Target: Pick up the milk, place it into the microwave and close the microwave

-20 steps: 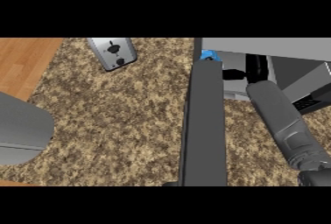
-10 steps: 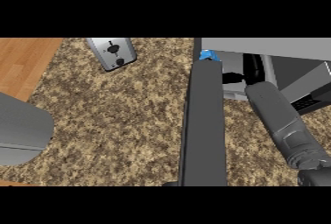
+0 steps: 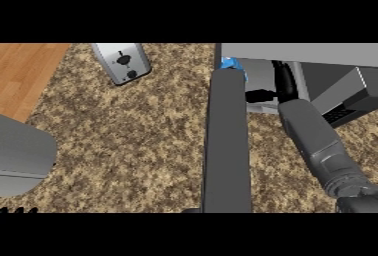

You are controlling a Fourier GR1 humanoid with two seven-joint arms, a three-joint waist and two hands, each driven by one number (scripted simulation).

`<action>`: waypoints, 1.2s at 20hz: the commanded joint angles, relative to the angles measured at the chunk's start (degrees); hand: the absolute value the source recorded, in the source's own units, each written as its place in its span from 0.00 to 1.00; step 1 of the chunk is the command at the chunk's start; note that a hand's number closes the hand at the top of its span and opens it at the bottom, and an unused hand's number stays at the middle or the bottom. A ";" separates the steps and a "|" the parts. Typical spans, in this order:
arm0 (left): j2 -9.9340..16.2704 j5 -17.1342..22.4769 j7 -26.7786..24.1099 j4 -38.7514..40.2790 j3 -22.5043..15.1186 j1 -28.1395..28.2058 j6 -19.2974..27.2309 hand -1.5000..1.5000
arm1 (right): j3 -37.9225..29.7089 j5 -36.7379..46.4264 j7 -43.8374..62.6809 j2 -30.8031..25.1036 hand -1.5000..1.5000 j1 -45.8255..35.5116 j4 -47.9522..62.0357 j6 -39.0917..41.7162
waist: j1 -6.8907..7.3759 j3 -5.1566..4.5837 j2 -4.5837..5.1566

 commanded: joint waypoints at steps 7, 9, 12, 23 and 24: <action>-4.21 -10.24 2.14 -2.11 -8.70 -1.40 2.98 0.00 | -1.81 -3.27 -6.82 -0.14 0.00 6.03 -0.85 11.97 | -3.35 -0.15 -1.48; -2.98 -9.08 2.12 -4.74 -8.90 1.35 1.02 0.00 | -1.00 -3.05 -8.67 2.42 0.00 8.31 -1.91 10.53 | -3.44 -0.18 -1.73; -4.52 -12.13 3.66 -4.78 -11.28 -0.66 3.02 0.00 | -1.45 -4.48 -11.24 1.09 0.00 12.11 -3.06 15.23 | -3.92 -0.19 -1.82; -6.11 -16.14 15.41 -2.27 -19.59 -12.08 7.02 0.00 | 3.55 -5.91 -11.03 5.88 0.00 27.13 -16.07 23.09 | -7.16 -0.35 -2.77; -6.12 -15.79 19.18 -1.80 -18.81 -16.41 7.37 1.00 | 3.26 -6.77 -10.29 4.08 0.00 26.91 -17.23 25.38 | -6.53 -0.31 -2.43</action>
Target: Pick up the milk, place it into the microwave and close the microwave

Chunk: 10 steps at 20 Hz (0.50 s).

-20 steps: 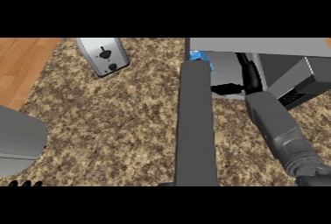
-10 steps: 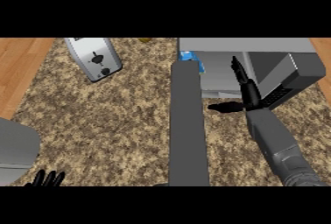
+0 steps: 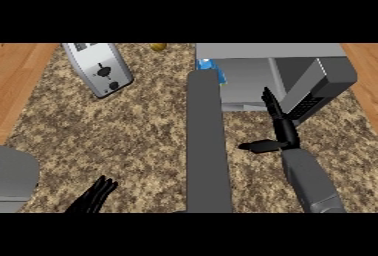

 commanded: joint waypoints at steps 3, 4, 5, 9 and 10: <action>0.24 -5.82 5.44 2.65 -4.18 -4.62 1.49 1.00 | 2.23 -1.45 -2.12 -2.04 0.00 11.33 -10.11 7.76 | -1.40 -0.08 -0.47; -0.07 -4.63 7.56 3.96 -3.84 -9.07 0.81 1.00 | 1.88 -2.89 -1.73 -1.44 0.00 12.55 -12.43 9.01 | -1.03 -0.06 -0.16; -0.33 -4.59 8.46 7.63 -2.14 -13.52 1.26 1.00 | 3.20 -2.41 -1.95 1.06 0.00 14.33 -14.74 7.72 | -1.44 -0.09 -0.11; -0.34 -6.42 8.29 9.67 -5.78 -13.92 3.57 1.00 | 5.42 -4.08 2.54 0.45 0.00 24.67 -29.62 10.50 | -0.86 -0.11 -0.17; -0.34 -7.37 8.21 13.40 -6.56 -17.47 4.42 1.00 | 4.12 -5.39 4.15 -2.04 0.00 25.49 -30.80 12.25 | -1.27 -0.12 -0.08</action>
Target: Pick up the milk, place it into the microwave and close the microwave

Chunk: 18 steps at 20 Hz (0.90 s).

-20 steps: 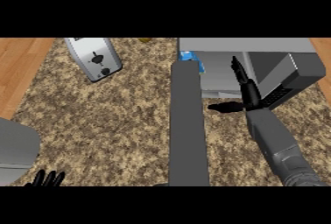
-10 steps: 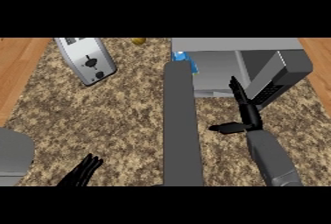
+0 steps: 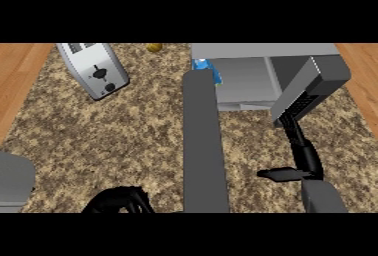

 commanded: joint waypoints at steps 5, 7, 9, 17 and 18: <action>-0.19 -6.10 4.41 11.39 -4.45 -15.15 5.67 1.00 | 1.96 -2.91 6.25 0.89 0.00 18.33 -24.89 1.39 | 0.52 0.03 0.39; -0.19 -5.95 1.75 19.35 -2.13 -18.81 2.76 1.00 | 0.18 -4.55 8.33 -2.02 0.00 19.50 -27.78 3.31 | 0.54 0.03 0.59; -0.20 -6.72 5.59 21.58 -5.78 -21.05 -1.31 1.00 | -0.72 -4.74 4.84 -2.73 0.00 20.82 -25.98 3.69 | 0.38 0.09 0.75; -0.20 -2.75 -2.83 47.79 -17.08 -35.49 9.94 1.00 | -3.50 -9.64 6.29 -6.49 0.00 27.17 -35.64 9.21 | 0.19 0.05 0.99; -0.20 -1.35 -5.36 50.77 -18.78 -37.34 11.00 1.00 | -2.82 -10.09 4.58 -6.35 0.00 28.47 -35.72 10.99 | -0.38 0.03 1.09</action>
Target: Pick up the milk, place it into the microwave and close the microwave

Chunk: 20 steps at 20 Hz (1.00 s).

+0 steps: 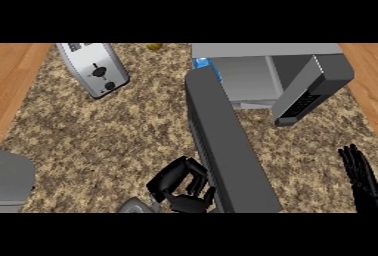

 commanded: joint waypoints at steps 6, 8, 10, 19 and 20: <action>-0.13 16.11 -3.49 15.36 -20.11 -13.76 14.25 1.00 | -0.30 -5.92 1.96 -2.18 0.00 3.13 -9.51 5.58 | -2.55 -0.10 0.51; -0.13 18.55 -5.40 18.74 -21.02 -16.01 16.68 1.00 | -0.60 -8.43 2.87 -3.28 0.00 2.18 -9.40 7.78 | -2.83 -0.10 0.71; -0.12 19.42 -1.82 17.03 -23.46 -16.05 22.72 1.00 | 0.06 -9.24 2.88 -4.26 0.00 2.92 -11.60 9.18 | -4.11 -0.13 0.68; -0.11 28.07 -2.52 15.25 -25.03 -21.23 35.03 1.00 | 1.02 -13.21 6.01 -7.61 0.00 -0.21 -17.17 10.60 | -7.30 -0.30 1.42; -0.11 29.09 -2.30 14.87 -23.56 -22.71 36.19 1.00 | 1.82 -12.71 6.66 -7.41 0.00 0.67 -18.34 10.26 | -8.50 -0.40 1.46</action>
